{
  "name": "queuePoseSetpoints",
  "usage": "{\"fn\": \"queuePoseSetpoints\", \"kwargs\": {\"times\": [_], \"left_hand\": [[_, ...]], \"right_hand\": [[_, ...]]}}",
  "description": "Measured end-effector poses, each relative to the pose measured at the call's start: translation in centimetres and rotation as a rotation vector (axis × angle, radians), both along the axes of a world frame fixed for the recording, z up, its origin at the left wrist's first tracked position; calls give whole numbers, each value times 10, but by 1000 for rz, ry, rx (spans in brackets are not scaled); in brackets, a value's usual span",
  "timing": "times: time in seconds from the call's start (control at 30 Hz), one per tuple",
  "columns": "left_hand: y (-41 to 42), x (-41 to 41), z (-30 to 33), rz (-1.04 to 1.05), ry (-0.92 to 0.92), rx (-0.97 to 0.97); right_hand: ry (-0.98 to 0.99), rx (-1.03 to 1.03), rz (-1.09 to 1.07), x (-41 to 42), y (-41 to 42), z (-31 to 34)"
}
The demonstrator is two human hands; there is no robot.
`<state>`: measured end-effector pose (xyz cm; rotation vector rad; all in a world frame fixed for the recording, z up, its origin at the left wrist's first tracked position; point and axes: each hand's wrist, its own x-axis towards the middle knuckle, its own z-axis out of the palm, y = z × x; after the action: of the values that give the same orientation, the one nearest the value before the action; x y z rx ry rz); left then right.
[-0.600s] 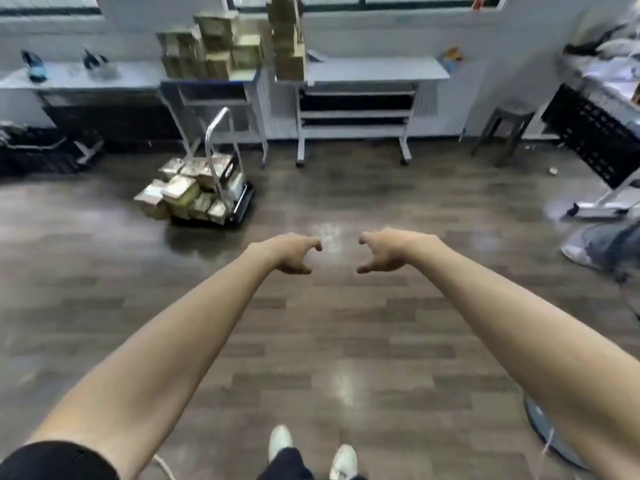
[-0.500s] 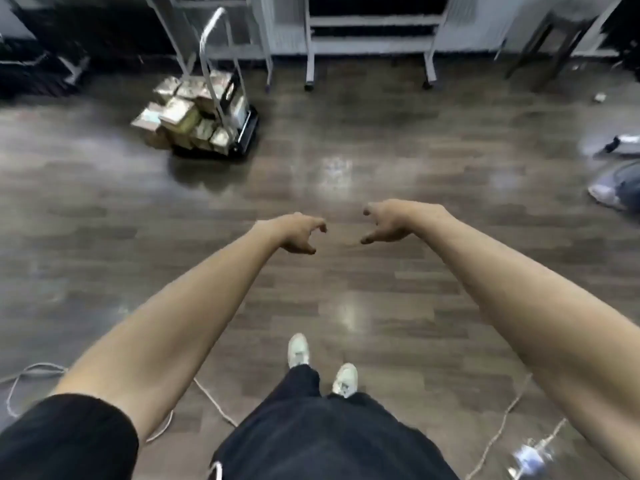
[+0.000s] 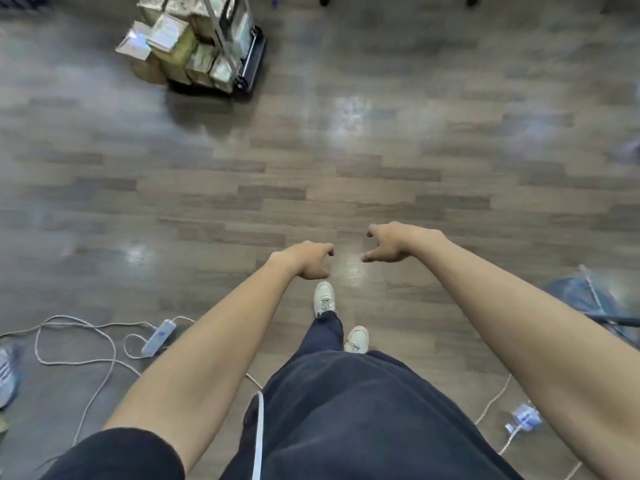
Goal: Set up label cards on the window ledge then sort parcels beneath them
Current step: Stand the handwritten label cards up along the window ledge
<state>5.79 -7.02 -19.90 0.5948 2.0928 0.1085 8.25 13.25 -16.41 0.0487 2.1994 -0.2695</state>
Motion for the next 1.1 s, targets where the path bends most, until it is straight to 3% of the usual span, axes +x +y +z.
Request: {"fn": "queuePoseSetpoints", "kwargs": {"times": [0.6,0.97,1.1], "left_hand": [[79,-204,-5,-122,15,56],[164,-366,5,-29,14,-18],[186,-424,14,33,41,37]], "right_hand": [[-55,-25,-166,-149,53,-13],[-39,-66,-124,-329,151,-19],[-29,-64,-83,-396,174,-12]]}}
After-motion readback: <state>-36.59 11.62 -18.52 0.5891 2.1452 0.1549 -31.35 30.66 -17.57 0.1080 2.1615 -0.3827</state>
